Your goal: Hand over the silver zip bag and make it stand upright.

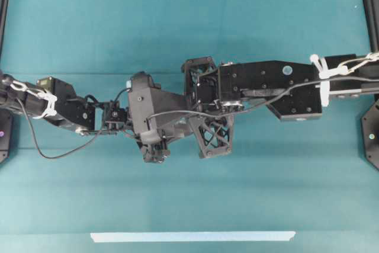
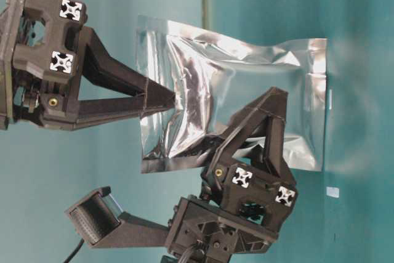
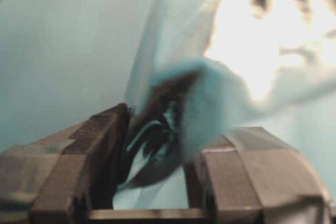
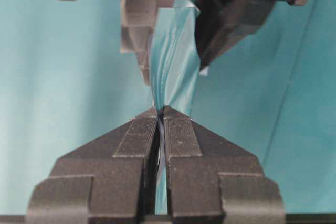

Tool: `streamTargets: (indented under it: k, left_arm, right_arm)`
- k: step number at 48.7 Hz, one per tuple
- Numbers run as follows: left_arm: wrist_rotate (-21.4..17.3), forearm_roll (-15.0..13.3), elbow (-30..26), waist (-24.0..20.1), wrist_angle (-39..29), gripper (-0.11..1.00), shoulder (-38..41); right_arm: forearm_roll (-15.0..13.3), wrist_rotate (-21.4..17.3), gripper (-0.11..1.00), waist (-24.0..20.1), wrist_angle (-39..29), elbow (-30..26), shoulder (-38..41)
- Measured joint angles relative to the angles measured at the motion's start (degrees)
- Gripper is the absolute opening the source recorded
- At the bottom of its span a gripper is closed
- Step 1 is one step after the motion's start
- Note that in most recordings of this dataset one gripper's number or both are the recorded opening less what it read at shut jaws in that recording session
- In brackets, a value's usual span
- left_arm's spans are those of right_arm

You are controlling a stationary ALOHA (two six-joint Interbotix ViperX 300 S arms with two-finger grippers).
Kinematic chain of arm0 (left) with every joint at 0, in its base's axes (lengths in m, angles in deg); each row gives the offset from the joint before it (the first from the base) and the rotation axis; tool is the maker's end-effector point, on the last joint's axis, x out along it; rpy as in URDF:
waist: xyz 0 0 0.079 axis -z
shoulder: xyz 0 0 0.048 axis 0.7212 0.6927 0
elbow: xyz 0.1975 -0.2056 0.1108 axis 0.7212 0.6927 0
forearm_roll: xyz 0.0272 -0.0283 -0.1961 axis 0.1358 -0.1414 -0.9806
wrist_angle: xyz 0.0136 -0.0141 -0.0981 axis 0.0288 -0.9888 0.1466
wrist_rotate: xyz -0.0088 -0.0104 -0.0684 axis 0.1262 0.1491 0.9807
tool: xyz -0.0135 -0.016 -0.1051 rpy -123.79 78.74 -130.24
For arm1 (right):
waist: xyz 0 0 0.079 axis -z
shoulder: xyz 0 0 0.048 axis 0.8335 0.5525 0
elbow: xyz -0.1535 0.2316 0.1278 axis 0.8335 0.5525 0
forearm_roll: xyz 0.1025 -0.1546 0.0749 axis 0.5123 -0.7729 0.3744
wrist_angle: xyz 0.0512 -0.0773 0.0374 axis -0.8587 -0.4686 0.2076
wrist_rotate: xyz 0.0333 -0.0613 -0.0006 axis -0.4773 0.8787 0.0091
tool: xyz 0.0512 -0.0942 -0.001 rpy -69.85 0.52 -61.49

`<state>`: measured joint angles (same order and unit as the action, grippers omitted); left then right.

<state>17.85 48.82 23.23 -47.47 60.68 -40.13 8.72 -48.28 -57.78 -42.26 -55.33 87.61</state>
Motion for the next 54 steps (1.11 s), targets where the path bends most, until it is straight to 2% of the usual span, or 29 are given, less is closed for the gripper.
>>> streamTargets:
  k: [23, 42, 54]
  left_arm:
    - [-2.8, 0.0, -0.4, 0.5, -3.3, 0.30, 0.0]
    - [-3.2, 0.1, -0.4, 0.4, -3.6, 0.29, -0.1]
    - [-4.7, 0.1, -0.4, 0.4, -3.6, 0.29, 0.0]
  right_arm:
    - [0.0, 0.0, 0.02, -0.1, -0.1, 0.0, 0.1]
    - [0.0, 0.0, 0.02, 0.0, 0.0, -0.1, 0.1]
    - [0.1, 0.0, 0.03, 0.0, -0.2, -0.1, 0.1]
